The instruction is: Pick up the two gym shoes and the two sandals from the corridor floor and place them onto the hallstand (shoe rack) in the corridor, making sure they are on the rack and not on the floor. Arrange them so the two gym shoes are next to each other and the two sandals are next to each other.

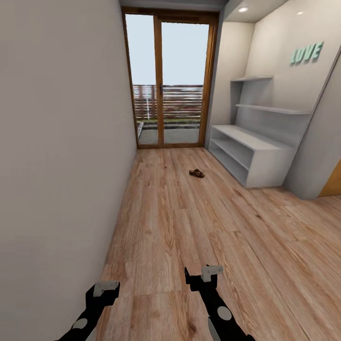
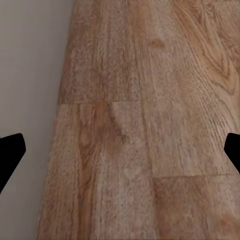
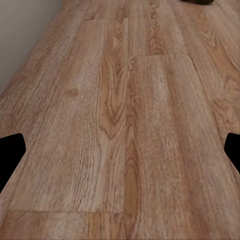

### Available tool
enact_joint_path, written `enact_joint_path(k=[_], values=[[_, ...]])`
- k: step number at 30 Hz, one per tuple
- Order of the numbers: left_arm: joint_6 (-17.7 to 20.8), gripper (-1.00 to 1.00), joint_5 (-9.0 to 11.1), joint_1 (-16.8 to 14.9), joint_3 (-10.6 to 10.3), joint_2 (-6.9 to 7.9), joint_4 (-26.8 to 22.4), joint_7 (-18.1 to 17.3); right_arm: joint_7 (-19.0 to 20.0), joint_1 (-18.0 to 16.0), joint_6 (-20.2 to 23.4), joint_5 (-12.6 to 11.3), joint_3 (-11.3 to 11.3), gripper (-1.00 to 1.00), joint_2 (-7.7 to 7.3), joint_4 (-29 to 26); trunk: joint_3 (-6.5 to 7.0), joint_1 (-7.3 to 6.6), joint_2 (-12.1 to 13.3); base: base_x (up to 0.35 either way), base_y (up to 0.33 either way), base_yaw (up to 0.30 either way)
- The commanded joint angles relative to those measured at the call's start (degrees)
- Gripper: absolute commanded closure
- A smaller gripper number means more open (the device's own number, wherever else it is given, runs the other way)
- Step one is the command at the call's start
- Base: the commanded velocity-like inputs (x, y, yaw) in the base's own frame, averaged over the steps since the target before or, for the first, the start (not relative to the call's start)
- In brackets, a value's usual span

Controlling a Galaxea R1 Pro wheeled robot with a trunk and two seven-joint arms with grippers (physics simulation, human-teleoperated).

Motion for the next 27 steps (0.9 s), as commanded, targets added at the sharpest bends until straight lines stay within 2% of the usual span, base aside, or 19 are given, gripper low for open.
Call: enact_joint_path(k=[1, 10, 16, 27], values=[[-0.2, -1.0, -0.15, -0.04, 0.21, -0.01, 0.05, -0.01, -0.15, -0.03, -0.14, 0.25, 0.04, -1.0, 0.0, 0.05, -0.05, -0.01, -0.02, 0.028, -0.005, 0.0], [-0.2, -1.0, -0.16, -0.04, 0.22, -0.02, 0.05, -0.01, -0.15, -0.03, -0.14, 0.25, 0.04, -1.0, 0.0, 0.03, -0.05, -0.01, -0.02, 0.024, -0.001, 0.0], [-0.2, -1.0, -0.12, -0.04, 0.22, -0.04, 0.05, 0.03, -0.16, -0.03, -0.14, 0.25, 0.04, -1.0, 0.0, 0.03, -0.05, -0.01, -0.02, 0.204, 0.0, 0.0], [-0.2, -1.0, -0.11, -0.04, 0.21, -0.04, 0.05, 0.16, -0.15, -0.03, -0.14, 0.25, 0.04, -1.0, 0.0, 0.03, -0.05, -0.01, -0.02, 0.102, 0.0, 0.0]])
